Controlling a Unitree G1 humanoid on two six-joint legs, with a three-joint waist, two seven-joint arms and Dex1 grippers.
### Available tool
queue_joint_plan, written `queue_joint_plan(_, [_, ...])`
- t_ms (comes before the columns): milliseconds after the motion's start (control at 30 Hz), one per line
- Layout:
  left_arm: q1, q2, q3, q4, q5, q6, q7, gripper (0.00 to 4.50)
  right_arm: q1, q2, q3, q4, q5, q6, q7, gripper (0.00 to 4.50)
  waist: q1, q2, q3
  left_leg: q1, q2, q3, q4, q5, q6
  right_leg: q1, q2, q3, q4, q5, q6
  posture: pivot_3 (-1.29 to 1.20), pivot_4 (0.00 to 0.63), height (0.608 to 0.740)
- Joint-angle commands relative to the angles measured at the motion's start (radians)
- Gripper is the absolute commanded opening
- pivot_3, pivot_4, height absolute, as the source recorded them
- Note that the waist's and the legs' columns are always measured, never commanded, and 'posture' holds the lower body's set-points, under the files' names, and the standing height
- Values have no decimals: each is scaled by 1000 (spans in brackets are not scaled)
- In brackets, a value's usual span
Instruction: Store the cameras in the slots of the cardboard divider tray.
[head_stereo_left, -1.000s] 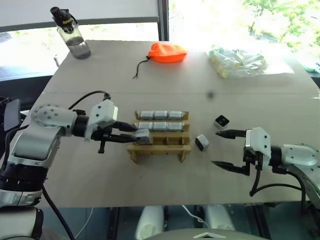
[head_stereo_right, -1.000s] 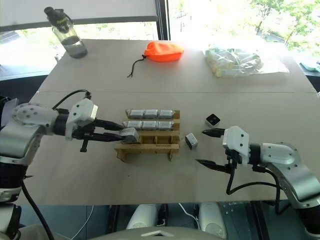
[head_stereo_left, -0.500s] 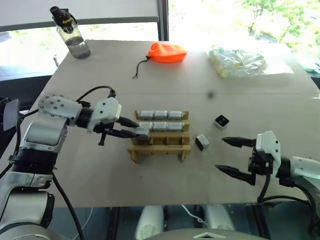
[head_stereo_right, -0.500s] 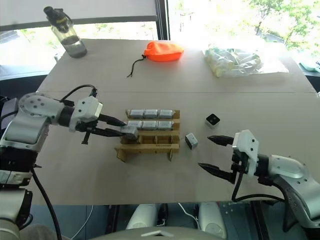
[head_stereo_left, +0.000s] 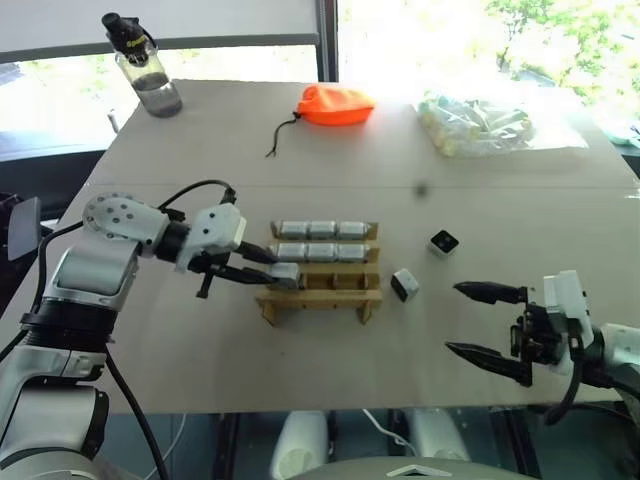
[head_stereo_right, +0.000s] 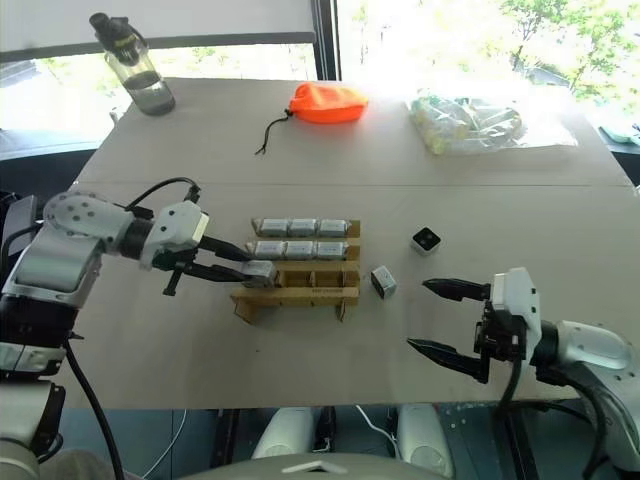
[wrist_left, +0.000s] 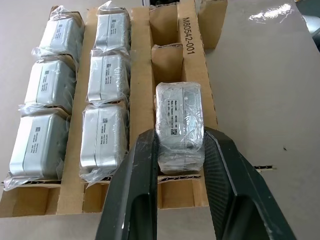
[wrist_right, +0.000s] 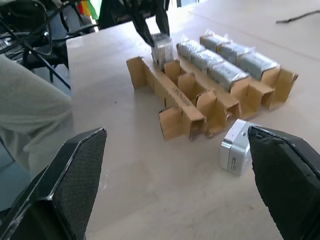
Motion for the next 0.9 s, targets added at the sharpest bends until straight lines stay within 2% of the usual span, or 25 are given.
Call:
queue_joint_plan(33, [6,-1,8,-28,9,-5,8,690,27,18,-67,34,18,-74,72,4469,0,0,0,0,0,0,0,0,0,0,0,0,0,0,0,0,150,740])
queue_joint_plan(200, [4,-8,4,-26,20,15,37,690,49,12,-89,82,0,-108,131,4469,0,0,0,0,0,0,0,0,0,0,0,0,0,0,0,0,150,740])
queue_joint_plan(533, [21,2,-15,-77,27,121,35,690,45,23,-81,101,-14,-125,136,4469,0,0,0,0,0,0,0,0,0,0,0,0,0,0,0,0,150,740])
queue_joint_plan(600, [21,5,-8,-85,27,129,36,1719,44,22,-81,106,-17,-128,139,4500,0,0,0,0,0,0,0,0,0,0,0,0,0,0,0,0,150,740])
queue_joint_plan(667, [19,3,2,-96,12,154,37,2483,41,22,-80,111,-19,-130,141,4500,0,0,0,0,0,0,0,0,0,0,0,0,0,0,0,0,150,740])
queue_joint_plan(700, [18,-4,11,-100,5,164,46,2985,39,23,-80,113,-20,-132,141,4500,0,0,0,0,0,0,0,0,0,0,0,0,0,0,0,0,150,740])
queue_joint_plan(733, [13,-17,26,-105,-8,176,66,3678,37,23,-80,116,-21,-133,141,4500,0,0,0,0,0,0,0,0,0,0,0,0,1,0,0,0,150,740])
queue_joint_plan(767, [9,-26,40,-112,-23,190,80,3842,34,23,-79,118,-23,-134,141,4500,0,0,0,0,0,0,0,0,0,0,0,0,1,0,0,0,150,740])
queue_joint_plan(800, [8,-30,49,-117,-34,201,89,4268,32,24,-78,120,-24,-134,141,4500,0,0,0,1,0,0,0,0,0,0,0,0,1,0,0,0,150,740])
queue_joint_plan(833, [14,-28,65,-133,-52,210,91,4458,29,24,-77,122,-25,-134,139,4500,0,0,0,1,0,0,0,0,0,0,0,0,1,0,0,0,150,740])
queue_joint_plan(900, [32,-23,105,-168,-97,244,105,4458,25,25,-74,123,-32,-126,125,4500,0,-1,0,0,0,0,1,0,0,0,0,0,1,0,0,0,150,740])
